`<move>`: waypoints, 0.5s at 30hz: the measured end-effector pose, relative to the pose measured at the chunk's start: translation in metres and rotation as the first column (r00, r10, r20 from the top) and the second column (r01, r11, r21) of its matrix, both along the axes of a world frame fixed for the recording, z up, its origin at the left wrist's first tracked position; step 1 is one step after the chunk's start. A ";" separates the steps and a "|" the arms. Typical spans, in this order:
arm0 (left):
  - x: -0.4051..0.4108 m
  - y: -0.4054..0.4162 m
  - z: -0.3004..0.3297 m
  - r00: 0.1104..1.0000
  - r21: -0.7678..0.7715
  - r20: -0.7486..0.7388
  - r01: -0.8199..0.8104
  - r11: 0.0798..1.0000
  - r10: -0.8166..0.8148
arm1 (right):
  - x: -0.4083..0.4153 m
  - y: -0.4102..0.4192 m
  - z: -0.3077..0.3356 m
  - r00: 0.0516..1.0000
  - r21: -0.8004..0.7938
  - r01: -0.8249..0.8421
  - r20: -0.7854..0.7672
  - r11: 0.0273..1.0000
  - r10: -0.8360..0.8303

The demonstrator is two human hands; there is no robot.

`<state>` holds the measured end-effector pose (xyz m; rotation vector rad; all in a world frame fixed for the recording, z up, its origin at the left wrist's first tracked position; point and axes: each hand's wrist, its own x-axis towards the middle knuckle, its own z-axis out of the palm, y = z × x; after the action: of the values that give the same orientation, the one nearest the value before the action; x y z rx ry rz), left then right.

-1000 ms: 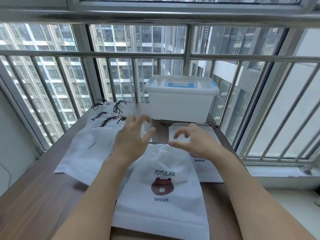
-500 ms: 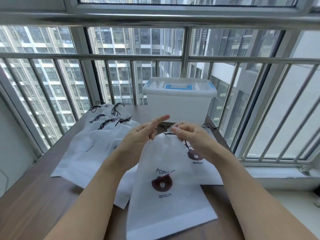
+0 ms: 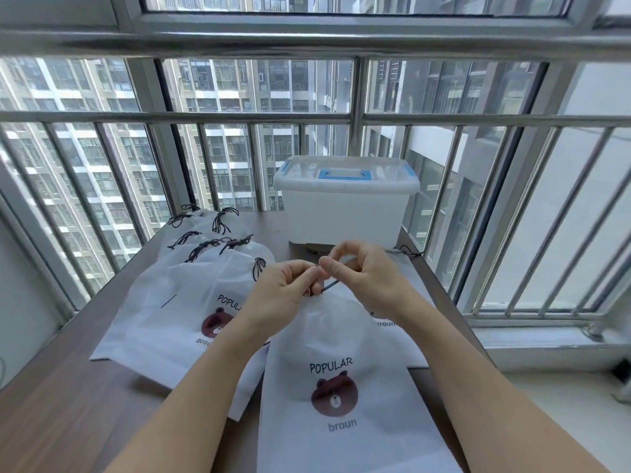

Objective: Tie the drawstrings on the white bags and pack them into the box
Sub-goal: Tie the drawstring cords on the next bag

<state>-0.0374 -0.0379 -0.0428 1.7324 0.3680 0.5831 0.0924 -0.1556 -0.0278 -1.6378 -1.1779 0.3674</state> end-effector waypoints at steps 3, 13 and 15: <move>-0.001 -0.004 0.000 1.000 -0.024 0.002 0.026 0.999 -0.026 | 0.001 -0.004 0.000 0.992 0.013 -0.054 0.115 0.998 0.053; 0.001 -0.003 -0.007 0.998 0.083 -0.030 0.057 0.995 -0.055 | 0.005 -0.005 -0.002 0.990 0.068 0.014 0.141 0.998 -0.023; 0.003 -0.004 -0.003 0.998 0.004 0.023 0.064 0.998 -0.064 | 0.001 0.001 -0.001 0.990 0.057 0.071 -0.123 0.996 -0.064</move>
<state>-0.0349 -0.0421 -0.0459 1.7329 0.2942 0.5565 0.0937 -0.1548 -0.0291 -1.5763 -1.0311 0.3786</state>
